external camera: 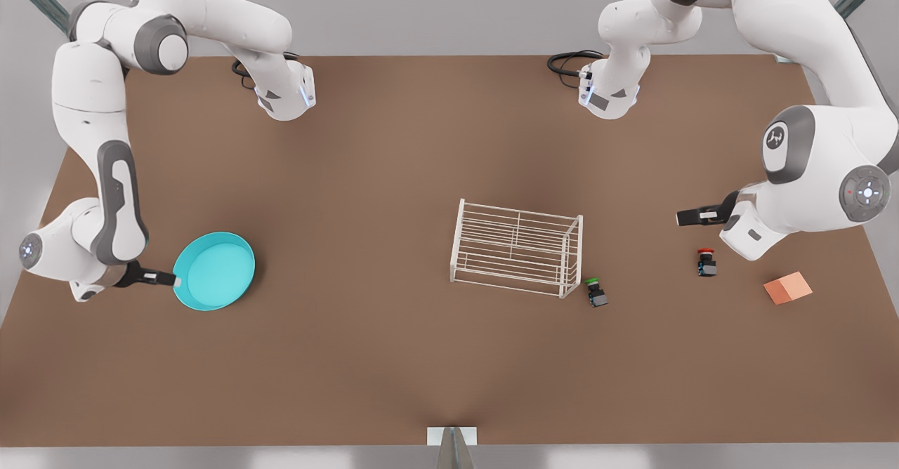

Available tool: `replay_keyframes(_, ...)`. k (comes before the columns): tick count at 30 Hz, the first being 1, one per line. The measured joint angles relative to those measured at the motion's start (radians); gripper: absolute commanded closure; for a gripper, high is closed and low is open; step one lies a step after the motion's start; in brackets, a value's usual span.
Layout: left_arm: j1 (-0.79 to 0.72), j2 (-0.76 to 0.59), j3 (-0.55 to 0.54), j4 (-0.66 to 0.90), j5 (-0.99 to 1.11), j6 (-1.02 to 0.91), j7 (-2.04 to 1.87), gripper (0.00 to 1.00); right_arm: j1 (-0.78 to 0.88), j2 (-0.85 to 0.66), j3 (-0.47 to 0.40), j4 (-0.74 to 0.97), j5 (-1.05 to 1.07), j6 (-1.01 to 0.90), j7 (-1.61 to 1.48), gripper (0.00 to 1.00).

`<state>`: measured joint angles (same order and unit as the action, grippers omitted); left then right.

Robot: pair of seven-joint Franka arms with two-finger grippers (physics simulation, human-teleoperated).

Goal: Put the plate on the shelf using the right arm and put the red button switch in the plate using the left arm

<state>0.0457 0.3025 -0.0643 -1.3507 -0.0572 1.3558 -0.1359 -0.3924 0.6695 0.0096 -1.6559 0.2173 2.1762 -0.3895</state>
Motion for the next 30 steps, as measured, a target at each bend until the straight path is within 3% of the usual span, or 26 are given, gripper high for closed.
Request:
replay_keyframes(3,0.006,-0.001,0.0,-0.002,0.0,-0.001,-0.001,0.0,0.002,0.008,0.006,-0.003,0.017,0.007,-0.028,0.14)
replay_keyframes(5,0.006,-0.001,0.0,-0.003,0.0,-0.002,-0.001,0.0,0.004,0.013,0.007,-0.005,0.023,0.009,-0.044,0.23)
replay_keyframes(12,0.006,-0.002,0.0,-0.012,0.0,-0.005,-0.003,0.0,-0.061,0.033,0.065,-0.006,0.059,-0.006,-0.097,0.23)
replay_keyframes(17,0.006,-0.002,0.0,-0.012,0.0,-0.006,-0.004,0.0,-0.081,0.039,0.086,-0.006,0.072,-0.027,-0.129,0.31)
replay_keyframes(30,0.0,-0.009,-0.004,0.025,0.008,0.03,-0.005,0.0,-0.082,0.049,0.087,-0.003,0.074,-0.042,-0.184,0.63)
